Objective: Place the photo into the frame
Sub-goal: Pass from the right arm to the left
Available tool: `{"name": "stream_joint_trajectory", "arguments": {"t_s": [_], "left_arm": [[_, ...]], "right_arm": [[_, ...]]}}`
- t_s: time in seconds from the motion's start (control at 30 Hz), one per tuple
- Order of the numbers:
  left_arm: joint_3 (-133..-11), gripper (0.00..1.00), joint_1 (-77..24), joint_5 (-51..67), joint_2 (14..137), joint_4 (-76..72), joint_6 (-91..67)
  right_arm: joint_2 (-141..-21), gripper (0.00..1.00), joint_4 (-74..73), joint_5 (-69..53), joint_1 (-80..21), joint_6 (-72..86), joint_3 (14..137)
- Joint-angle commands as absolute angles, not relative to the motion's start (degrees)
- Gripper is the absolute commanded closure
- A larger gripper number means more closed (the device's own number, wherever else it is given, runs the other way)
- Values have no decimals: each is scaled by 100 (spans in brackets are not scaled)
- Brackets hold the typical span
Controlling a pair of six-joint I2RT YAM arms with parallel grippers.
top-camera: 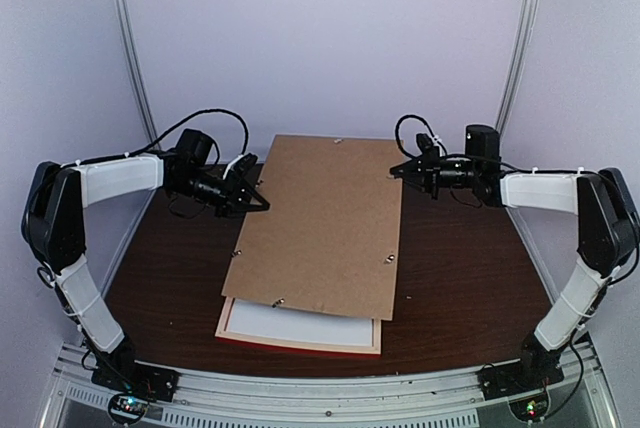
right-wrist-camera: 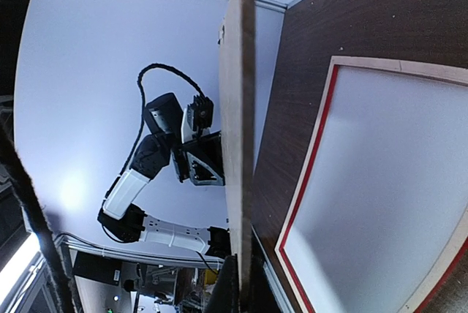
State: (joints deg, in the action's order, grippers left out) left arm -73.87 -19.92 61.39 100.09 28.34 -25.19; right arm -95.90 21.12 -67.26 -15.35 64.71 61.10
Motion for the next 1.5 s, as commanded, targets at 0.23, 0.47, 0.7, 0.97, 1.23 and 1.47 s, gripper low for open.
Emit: {"name": "stream_joint_trajectory", "arguments": {"t_s": [0.23,0.47,0.7,0.97,1.23,1.47], "left_arm": [[-7446,95,-2021,6507,9826,2226,-2939],[-7218,100,-2026,6633,9633,1450,-3827],[-7119,100,-2021,6781,9375,681,-4595],[-6911,100,-2021,6706,9165,-43,-5315],[-6504,100,-2021,6548,9023,-738,-5877],[-6039,100,-1940,6530,8917,-1441,-6356]], "right_arm": [[-9683,97,52,-6384,-1599,4986,6704],[-9863,91,203,-6350,-1636,5064,6789],[-10000,77,93,-6266,-1630,4982,6795],[-10030,61,43,-6195,-1635,4946,6785],[-9913,46,-377,-6089,-1588,4696,6835],[-9727,37,-1043,-5868,-1487,4235,6874]]}}
